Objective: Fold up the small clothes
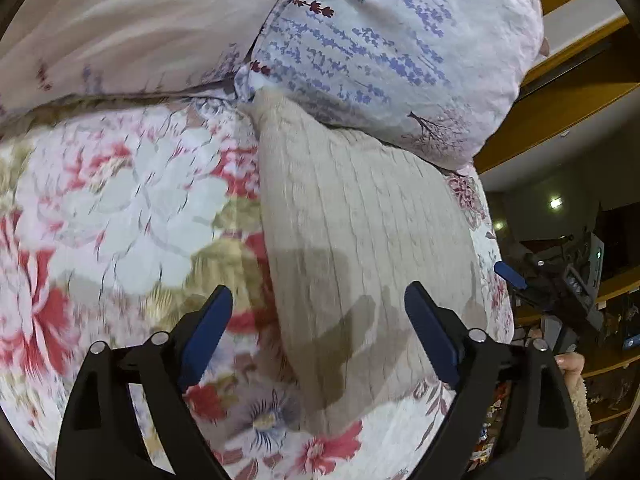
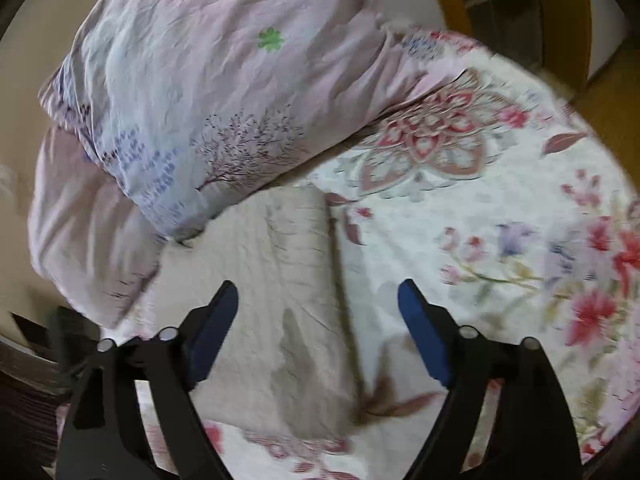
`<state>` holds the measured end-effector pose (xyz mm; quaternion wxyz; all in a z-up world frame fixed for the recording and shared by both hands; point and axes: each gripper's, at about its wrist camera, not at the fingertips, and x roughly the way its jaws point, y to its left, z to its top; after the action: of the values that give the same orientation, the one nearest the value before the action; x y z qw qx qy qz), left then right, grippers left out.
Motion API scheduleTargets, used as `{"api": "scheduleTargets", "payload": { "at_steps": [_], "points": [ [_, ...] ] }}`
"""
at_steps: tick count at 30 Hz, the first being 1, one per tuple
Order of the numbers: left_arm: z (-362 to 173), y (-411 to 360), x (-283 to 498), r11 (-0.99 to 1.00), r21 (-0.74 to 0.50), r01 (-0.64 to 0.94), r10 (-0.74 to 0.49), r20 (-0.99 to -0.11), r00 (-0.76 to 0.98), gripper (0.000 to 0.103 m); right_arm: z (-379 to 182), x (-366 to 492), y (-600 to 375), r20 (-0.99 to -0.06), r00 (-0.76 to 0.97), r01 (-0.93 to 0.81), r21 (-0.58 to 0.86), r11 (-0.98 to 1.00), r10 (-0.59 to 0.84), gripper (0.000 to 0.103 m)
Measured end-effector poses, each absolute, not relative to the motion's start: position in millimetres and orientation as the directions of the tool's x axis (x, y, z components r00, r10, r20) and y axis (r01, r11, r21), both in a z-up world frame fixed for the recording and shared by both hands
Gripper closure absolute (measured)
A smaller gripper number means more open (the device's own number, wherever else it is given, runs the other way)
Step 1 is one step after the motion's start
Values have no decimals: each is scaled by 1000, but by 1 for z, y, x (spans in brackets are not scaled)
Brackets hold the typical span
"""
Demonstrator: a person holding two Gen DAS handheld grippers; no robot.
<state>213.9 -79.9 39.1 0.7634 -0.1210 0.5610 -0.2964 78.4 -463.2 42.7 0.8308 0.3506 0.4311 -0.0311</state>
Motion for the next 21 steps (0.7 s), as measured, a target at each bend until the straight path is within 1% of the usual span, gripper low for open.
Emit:
{"api": "scheduleTargets", "payload": {
  "at_steps": [3, 6, 15, 21],
  "points": [
    [38, -92, 223, 811, -477, 339, -554, -812, 182, 13, 34, 100, -466, -747, 576, 360, 596, 718, 332, 16],
    [33, -104, 228, 825, -440, 354, -516, -842, 156, 12, 23, 115, -466, -761, 533, 380, 606, 699, 370, 16],
    [21, -128, 234, 828, -435, 353, -502, -856, 124, 11, -5, 135, -462, -750, 481, 379, 644, 664, 453, 16],
    [13, -144, 240, 826, -441, 353, -504, -856, 110, 9, -9, 140, -453, -733, 476, 340, 663, 666, 486, 16]
  ]
}}
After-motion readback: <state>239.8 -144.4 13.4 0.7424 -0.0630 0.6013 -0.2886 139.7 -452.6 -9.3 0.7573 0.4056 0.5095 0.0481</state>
